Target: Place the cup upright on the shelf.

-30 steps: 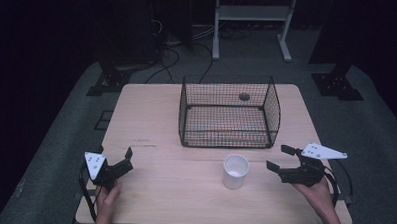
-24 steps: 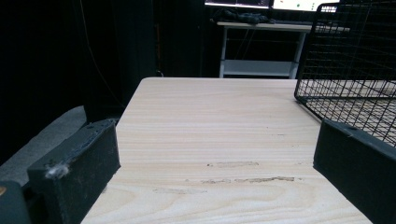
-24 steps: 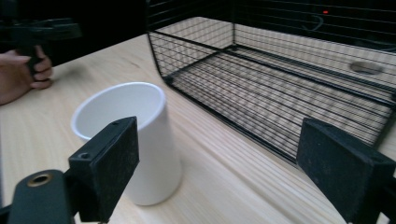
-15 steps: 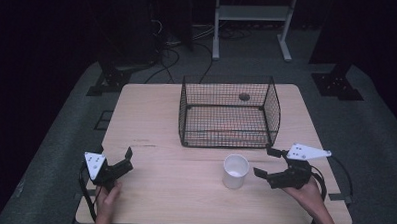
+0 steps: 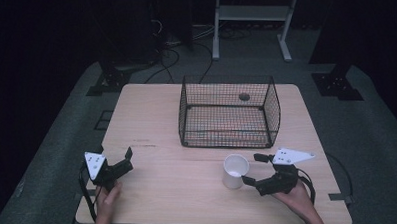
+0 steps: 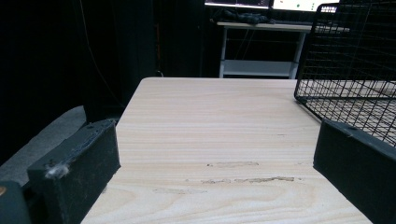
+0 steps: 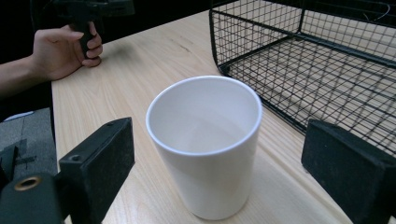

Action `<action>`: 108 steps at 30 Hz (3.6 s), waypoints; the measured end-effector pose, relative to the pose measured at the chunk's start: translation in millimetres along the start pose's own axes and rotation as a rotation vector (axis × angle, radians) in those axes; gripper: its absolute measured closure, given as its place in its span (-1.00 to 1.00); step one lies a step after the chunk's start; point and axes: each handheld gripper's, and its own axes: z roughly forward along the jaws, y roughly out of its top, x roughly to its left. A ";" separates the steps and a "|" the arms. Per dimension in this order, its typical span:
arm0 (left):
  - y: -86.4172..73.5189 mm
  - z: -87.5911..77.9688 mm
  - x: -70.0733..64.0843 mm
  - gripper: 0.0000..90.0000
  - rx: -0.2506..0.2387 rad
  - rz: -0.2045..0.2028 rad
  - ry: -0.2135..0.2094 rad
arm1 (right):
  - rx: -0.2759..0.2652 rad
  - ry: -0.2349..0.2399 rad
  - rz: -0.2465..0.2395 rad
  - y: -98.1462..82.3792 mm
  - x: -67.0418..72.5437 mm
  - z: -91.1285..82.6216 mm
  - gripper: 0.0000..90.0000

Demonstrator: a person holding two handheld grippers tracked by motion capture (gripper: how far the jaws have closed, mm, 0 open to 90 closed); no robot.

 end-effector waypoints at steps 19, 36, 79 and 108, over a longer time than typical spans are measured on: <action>0.0 0.0 0.0 -1.00 -0.001 -0.001 -0.001 | 0.061 0.022 -0.018 -1.5 5.7 33.3 -0.80; 0.0 0.0 0.0 -1.00 -0.002 -0.003 -0.001 | 0.078 0.054 -0.003 8.5 -1.6 44.0 -0.57; 0.1 0.1 -0.1 -1.00 -0.003 -0.004 -0.002 | 0.062 0.132 -0.053 110.9 -30.5 24.9 -0.57; 0.0 0.1 0.2 -1.00 -0.005 -0.010 -0.005 | 0.077 0.101 -0.053 163.7 -62.4 51.1 -0.57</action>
